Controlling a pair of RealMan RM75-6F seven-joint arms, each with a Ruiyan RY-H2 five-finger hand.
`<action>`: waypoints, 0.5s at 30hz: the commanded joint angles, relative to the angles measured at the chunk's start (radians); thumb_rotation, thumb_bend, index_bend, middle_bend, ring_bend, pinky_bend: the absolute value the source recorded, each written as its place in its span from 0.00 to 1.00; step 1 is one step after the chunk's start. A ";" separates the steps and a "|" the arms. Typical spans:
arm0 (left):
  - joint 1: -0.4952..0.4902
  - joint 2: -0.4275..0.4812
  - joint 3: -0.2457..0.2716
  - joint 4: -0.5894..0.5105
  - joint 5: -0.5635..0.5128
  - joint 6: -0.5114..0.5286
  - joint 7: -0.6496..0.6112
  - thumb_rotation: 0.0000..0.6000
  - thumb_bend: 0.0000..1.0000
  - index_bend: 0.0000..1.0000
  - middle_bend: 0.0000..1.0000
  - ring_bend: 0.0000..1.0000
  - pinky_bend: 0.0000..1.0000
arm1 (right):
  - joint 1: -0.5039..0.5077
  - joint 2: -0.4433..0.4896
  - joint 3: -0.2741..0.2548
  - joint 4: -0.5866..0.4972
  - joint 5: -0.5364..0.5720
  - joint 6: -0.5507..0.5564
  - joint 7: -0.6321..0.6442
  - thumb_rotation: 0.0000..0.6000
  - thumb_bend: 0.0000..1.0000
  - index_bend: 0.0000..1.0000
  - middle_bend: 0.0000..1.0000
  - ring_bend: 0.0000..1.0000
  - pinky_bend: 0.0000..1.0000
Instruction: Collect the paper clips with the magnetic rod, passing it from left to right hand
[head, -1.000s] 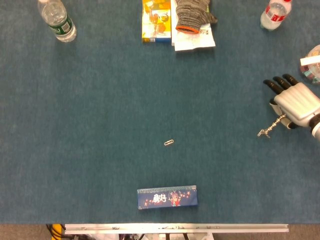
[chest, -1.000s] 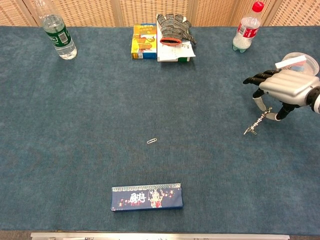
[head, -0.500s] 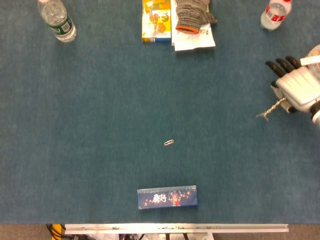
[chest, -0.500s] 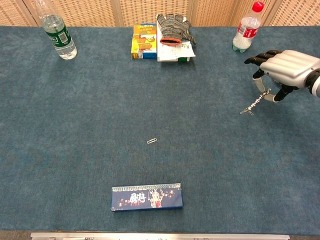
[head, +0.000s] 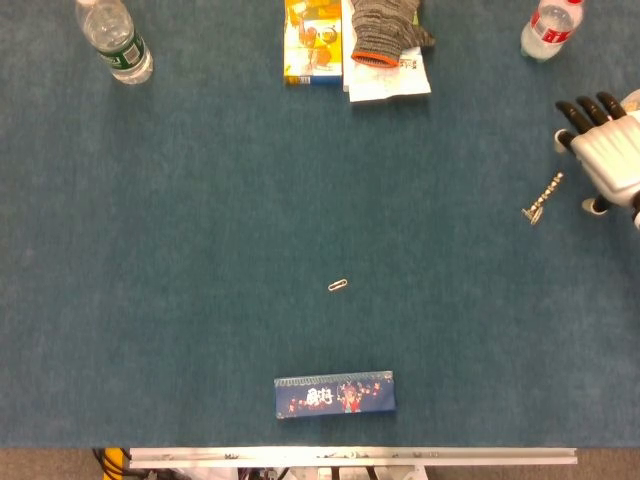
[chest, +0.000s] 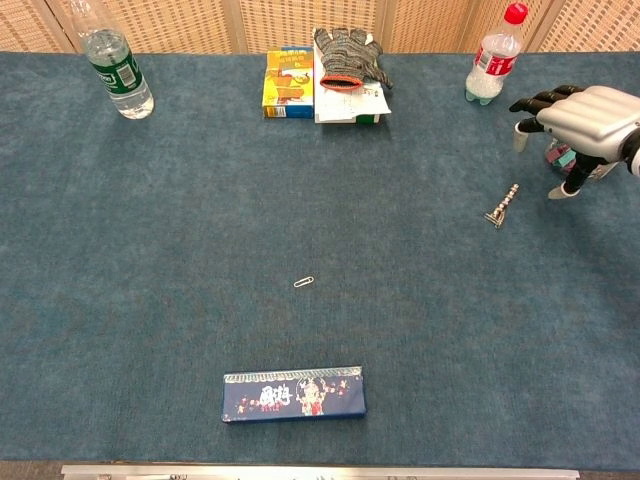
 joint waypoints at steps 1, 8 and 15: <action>-0.004 0.008 -0.010 -0.011 0.001 0.010 -0.002 1.00 0.36 0.08 0.00 0.00 0.00 | -0.031 0.031 0.008 -0.038 0.003 0.071 -0.009 1.00 0.03 0.34 0.08 0.00 0.06; -0.035 0.034 -0.036 -0.034 0.017 0.010 -0.002 1.00 0.36 0.08 0.00 0.00 0.00 | -0.115 0.136 0.002 -0.155 0.020 0.228 -0.075 1.00 0.05 0.34 0.08 0.00 0.06; -0.073 0.052 -0.060 -0.059 0.036 0.003 0.002 1.00 0.36 0.08 0.00 0.00 0.00 | -0.210 0.261 -0.009 -0.316 0.076 0.398 -0.190 1.00 0.05 0.34 0.08 0.00 0.06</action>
